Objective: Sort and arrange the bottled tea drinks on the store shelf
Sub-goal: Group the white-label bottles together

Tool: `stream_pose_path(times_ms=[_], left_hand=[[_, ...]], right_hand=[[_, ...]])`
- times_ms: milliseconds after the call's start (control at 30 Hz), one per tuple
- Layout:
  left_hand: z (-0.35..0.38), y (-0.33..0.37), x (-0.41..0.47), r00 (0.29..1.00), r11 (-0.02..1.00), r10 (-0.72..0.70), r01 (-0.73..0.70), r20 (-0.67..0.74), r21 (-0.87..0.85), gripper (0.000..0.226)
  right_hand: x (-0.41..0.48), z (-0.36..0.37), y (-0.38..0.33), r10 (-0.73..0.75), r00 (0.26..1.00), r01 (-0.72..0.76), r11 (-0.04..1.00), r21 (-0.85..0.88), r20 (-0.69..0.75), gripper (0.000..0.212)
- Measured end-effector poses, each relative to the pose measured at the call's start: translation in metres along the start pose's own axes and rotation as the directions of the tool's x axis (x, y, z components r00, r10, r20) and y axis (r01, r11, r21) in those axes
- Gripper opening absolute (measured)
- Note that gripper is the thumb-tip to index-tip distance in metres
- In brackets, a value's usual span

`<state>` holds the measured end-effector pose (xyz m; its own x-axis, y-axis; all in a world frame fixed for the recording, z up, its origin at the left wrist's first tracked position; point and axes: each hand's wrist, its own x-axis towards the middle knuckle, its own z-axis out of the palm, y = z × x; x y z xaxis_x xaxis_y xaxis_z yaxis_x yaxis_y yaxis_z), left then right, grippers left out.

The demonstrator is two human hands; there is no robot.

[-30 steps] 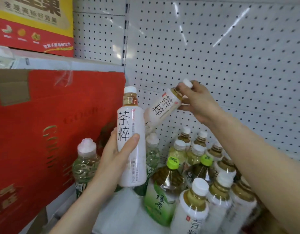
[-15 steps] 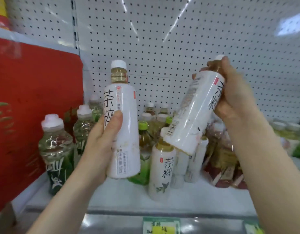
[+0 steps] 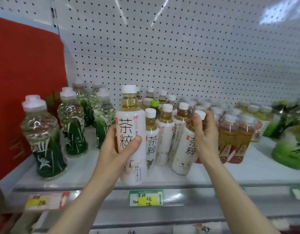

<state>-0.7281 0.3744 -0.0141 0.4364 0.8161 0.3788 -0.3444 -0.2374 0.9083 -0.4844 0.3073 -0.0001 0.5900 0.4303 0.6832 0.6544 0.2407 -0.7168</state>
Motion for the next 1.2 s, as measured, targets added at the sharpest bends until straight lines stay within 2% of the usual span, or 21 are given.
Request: stream_pose_path(times_ms=[167,233,300,367,400,467,533,667,767,833,1033,1133,1200], left_hand=[[0.010,-0.001,-0.010,0.999,0.996,0.010,-0.013,0.040,0.083,0.068],[0.013,-0.005,-0.013,0.998,0.996,0.003,-0.008,0.057,0.092,0.069],[0.018,-0.008,-0.016,0.998,0.994,-0.007,-0.001,0.068,0.110,0.065],[0.024,-0.010,-0.018,0.997,0.992,0.002,-0.012,0.083,0.124,0.061],[0.029,-0.010,-0.019,0.996,0.991,0.013,-0.025,0.088,0.135,0.061],[0.039,-0.012,-0.019,0.993,0.986,0.038,-0.055,0.109,0.159,0.064],[0.050,-0.015,-0.020,0.987,0.978,0.064,-0.091,0.149,0.186,0.065],[0.062,-0.012,-0.021,0.976,0.912,0.133,-0.189,0.175,0.364,0.064],[0.049,-0.011,-0.007,0.950,0.823,0.312,-0.278,0.013,0.495,0.052],[0.035,-0.011,0.005,0.925,0.792,0.375,-0.282,-0.067,0.542,0.046],[0.023,-0.018,0.029,0.961,0.746,0.275,-0.202,-0.017,0.635,0.062],[0.020,-0.019,0.033,0.956,0.718,0.291,-0.248,0.043,0.650,0.054],[0.016,-0.018,0.033,0.944,0.698,0.329,-0.265,0.031,0.665,0.044]], right_hand=[[0.007,0.006,0.004,-0.002,0.999,0.003,0.999,-0.035,0.039,0.016],[0.006,0.004,-0.003,0.003,0.997,0.010,0.986,-0.167,0.077,0.024],[0.004,-0.001,-0.019,-0.090,0.995,0.102,0.941,-0.322,0.053,0.039],[-0.003,-0.006,-0.047,-0.215,0.975,0.224,0.939,-0.263,0.064,0.047],[-0.006,-0.006,-0.063,-0.239,0.964,0.258,0.949,-0.183,0.120,0.046],[-0.013,-0.005,-0.092,-0.175,0.935,0.177,0.984,0.023,0.308,0.037],[-0.018,-0.005,-0.105,-0.112,0.913,0.072,0.991,0.116,0.392,0.027],[-0.016,-0.019,-0.098,-0.111,0.936,0.091,0.993,0.075,0.335,0.015],[-0.013,-0.026,-0.084,-0.097,0.944,0.094,0.995,0.026,0.316,0.015],[-0.014,-0.025,-0.074,-0.084,0.948,0.106,0.993,-0.055,0.307,0.016],[-0.012,-0.009,-0.049,-0.005,0.958,0.034,0.995,-0.097,0.288,0.021],[-0.013,-0.002,-0.044,-0.031,0.947,0.080,0.987,-0.140,0.318,0.026],[-0.010,-0.001,-0.041,-0.040,0.942,0.097,0.983,-0.156,0.333,0.030]])
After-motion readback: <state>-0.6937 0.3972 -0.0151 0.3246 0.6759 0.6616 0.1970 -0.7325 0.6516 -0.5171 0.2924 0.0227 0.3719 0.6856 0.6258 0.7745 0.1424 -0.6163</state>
